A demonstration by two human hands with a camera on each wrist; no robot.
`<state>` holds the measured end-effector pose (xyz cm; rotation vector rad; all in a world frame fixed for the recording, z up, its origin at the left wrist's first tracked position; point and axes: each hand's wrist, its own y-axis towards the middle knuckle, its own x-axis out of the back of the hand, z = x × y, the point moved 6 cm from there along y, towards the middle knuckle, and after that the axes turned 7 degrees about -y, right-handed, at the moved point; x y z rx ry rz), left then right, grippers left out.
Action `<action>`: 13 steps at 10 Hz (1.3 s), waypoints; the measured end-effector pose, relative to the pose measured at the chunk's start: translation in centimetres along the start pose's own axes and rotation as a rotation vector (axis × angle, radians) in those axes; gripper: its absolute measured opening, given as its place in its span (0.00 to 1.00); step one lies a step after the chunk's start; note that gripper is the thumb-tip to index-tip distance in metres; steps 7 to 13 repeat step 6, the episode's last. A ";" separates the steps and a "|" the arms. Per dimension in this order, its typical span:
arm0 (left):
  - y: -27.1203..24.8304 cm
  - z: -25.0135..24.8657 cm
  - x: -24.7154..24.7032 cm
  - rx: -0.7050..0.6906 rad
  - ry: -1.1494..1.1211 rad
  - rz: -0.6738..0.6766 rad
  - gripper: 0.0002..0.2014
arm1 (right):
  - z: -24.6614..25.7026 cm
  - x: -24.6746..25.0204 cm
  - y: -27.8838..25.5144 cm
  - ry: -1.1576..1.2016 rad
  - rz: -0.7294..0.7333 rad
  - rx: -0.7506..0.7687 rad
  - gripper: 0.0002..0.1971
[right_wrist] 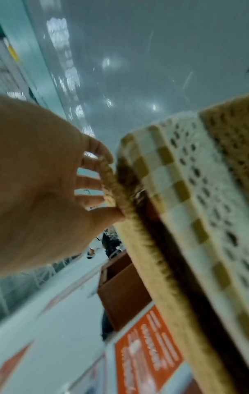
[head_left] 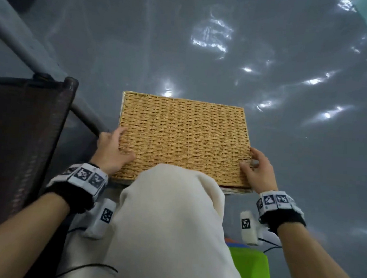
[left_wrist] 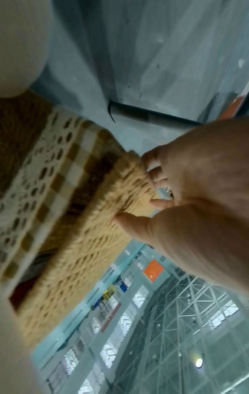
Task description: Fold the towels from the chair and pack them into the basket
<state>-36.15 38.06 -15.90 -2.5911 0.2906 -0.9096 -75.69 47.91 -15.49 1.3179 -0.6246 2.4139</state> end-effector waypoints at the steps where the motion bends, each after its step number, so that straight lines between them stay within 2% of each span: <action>1: -0.1 -0.4 -0.6 -0.028 0.044 -0.145 0.37 | -0.1 -1.2 -0.2 -0.006 -0.037 -0.001 0.30; 2: 0.0 -0.7 -0.8 -0.051 0.135 -0.215 0.35 | 0.0 -1.5 0.2 -0.025 -0.037 -0.029 0.30; 4: 0.7 -1.1 -0.4 0.026 0.039 -0.119 0.37 | 1.8 -0.7 0.5 -0.197 0.054 -0.129 0.27; 5: -0.1 -2.4 1.5 0.098 0.074 -0.005 0.30 | 5.1 1.1 -0.3 -0.272 0.062 -0.161 0.23; 6: -2.4 -5.4 6.4 0.090 0.067 -0.028 0.20 | 12.1 2.9 -1.3 -0.218 0.199 -0.023 0.16; 13: -2.4 -5.4 6.4 0.090 0.067 -0.028 0.20 | 12.1 2.9 -1.3 -0.218 0.199 -0.023 0.16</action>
